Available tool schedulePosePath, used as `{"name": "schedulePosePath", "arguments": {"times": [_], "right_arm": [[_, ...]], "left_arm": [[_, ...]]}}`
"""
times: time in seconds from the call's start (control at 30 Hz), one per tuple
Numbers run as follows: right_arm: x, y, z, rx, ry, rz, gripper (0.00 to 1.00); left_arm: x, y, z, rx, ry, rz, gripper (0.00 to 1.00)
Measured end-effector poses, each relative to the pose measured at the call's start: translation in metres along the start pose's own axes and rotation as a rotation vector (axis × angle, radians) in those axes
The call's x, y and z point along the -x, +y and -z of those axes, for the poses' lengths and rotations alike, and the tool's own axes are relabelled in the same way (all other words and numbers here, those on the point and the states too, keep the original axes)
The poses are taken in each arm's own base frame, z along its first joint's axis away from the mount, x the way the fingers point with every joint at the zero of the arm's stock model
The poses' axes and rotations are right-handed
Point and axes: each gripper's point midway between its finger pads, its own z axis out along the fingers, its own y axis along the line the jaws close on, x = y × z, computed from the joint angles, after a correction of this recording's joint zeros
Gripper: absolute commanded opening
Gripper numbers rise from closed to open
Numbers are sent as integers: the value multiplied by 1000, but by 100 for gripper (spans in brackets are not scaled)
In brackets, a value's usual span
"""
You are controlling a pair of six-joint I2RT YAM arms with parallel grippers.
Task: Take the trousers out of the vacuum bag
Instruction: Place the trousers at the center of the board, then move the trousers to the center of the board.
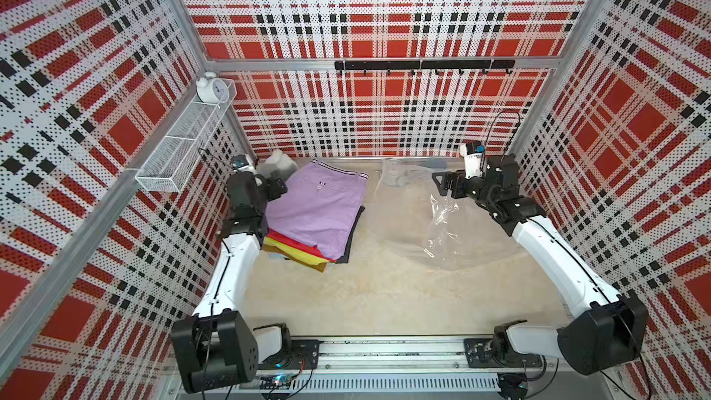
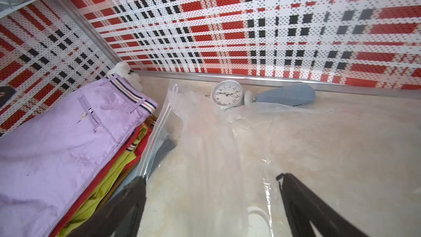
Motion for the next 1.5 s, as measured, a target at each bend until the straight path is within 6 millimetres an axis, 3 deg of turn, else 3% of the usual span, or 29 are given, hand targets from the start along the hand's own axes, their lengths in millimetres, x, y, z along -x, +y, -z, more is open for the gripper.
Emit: {"name": "schedulePosePath", "arguments": {"times": [0.1, 0.23, 0.47, 0.7, 1.0, 1.17, 1.3, 1.4, 1.5], "right_arm": [[0, 1, 0, 6, 1, -5, 100], [-4, 2, -2, 21, 5, -7, 100], [-13, -1, -14, 26, 30, -9, 100], [-20, -18, -23, 18, 40, -25, 100], [-46, -38, -48, 19, 107, -64, 100], [-48, -38, -50, 29, 113, -66, 100], [-47, -37, -50, 32, 109, -62, 100], [-47, -38, -50, 31, 108, -54, 100], [-47, -39, -50, 27, 107, -46, 100]], "left_arm": [[14, 21, -10, 25, 38, -4, 98], [14, 19, -29, 10, 163, -94, 98], [-42, 17, -38, -116, 386, -173, 98], [-96, 21, -51, -259, 546, -123, 98], [-88, 14, -40, -381, 519, -67, 98], [-67, 12, -25, -453, 461, -14, 98], [-60, -1, -14, -519, 434, -13, 98], [-63, -7, -10, -531, 433, -22, 98], [-79, -10, -12, -494, 464, -53, 98]]}}
